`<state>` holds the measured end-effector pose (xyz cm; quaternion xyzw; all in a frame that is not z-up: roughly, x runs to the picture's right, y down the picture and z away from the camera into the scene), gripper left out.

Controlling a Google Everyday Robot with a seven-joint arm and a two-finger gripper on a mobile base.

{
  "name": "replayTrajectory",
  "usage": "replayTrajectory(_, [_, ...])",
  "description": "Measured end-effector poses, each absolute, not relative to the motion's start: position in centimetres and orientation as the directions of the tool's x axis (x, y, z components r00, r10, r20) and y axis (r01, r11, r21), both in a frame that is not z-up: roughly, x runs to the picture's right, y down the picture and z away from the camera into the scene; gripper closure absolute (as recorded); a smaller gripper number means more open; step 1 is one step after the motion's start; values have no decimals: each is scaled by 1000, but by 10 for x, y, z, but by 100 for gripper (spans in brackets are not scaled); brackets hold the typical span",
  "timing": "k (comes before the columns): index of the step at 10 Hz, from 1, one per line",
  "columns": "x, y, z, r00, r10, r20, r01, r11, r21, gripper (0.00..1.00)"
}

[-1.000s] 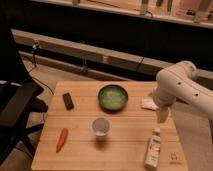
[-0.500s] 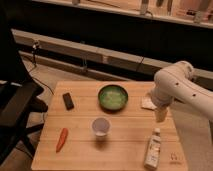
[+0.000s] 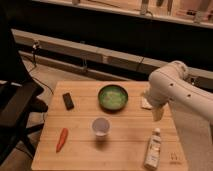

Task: Pick up the ceramic cup

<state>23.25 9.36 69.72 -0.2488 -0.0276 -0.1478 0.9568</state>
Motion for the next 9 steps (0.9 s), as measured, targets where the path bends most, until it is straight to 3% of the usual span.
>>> replayTrajectory(9, [206,94,698,875,-429,226,484,766,-423,20])
